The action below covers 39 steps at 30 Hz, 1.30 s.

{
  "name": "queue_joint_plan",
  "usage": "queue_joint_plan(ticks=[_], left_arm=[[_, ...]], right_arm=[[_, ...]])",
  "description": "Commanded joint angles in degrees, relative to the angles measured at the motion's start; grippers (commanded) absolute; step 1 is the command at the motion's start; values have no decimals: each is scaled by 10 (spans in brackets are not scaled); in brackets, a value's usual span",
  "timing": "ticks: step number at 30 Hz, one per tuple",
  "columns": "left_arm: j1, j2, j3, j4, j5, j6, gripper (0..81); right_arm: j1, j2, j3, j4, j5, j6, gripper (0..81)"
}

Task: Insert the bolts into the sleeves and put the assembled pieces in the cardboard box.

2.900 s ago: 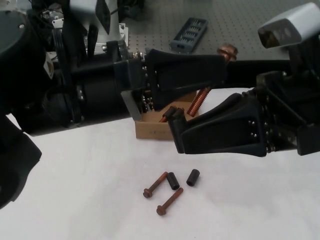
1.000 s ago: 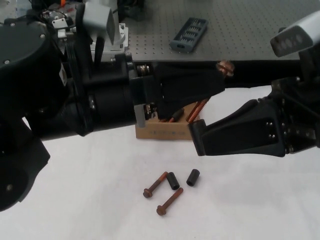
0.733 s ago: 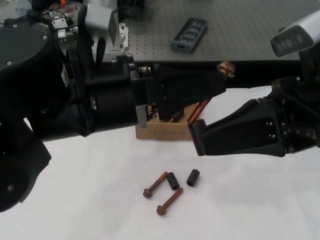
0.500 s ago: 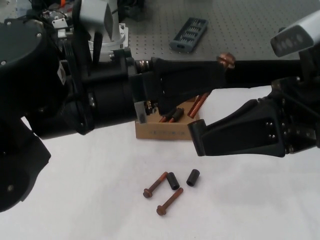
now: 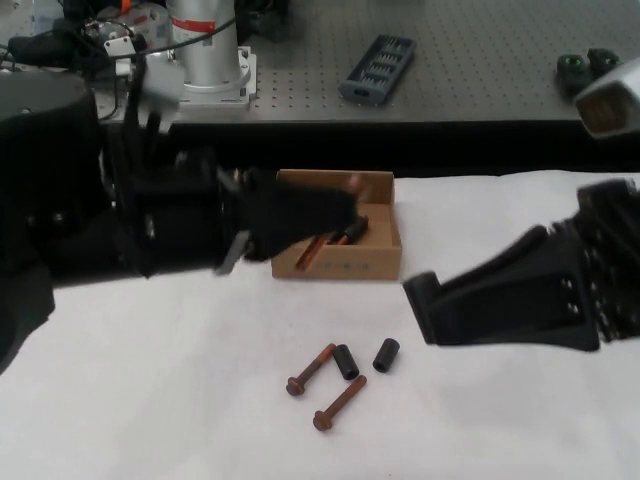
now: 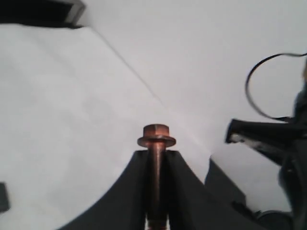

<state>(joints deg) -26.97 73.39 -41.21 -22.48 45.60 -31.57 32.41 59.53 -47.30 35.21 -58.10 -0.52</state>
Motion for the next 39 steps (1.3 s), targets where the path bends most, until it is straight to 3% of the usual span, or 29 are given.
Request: queue_joint_plan(ticks=[1, 4, 9, 22, 36, 39], left_arm=[[3, -3, -4, 136, -52, 101, 6], [3, -3, -4, 244, -131, 161, 6], [3, 10, -4, 374, -287, 243, 6], [3, 161, -4, 393, -297, 278, 6], [3, 210, -30, 393, -249, 312, 1], [3, 212, -43, 398, -237, 316, 97]], right_arm=[[-4, -22, -3, 73, 76, -40, 26], [-4, -35, -3, 123, 133, -58, 26], [-4, -43, -3, 149, 148, -58, 26], [-4, -43, -3, 150, 147, -42, 26], [-4, -43, -3, 150, 147, -42, 26], [-4, -43, -3, 150, 147, -42, 26]])
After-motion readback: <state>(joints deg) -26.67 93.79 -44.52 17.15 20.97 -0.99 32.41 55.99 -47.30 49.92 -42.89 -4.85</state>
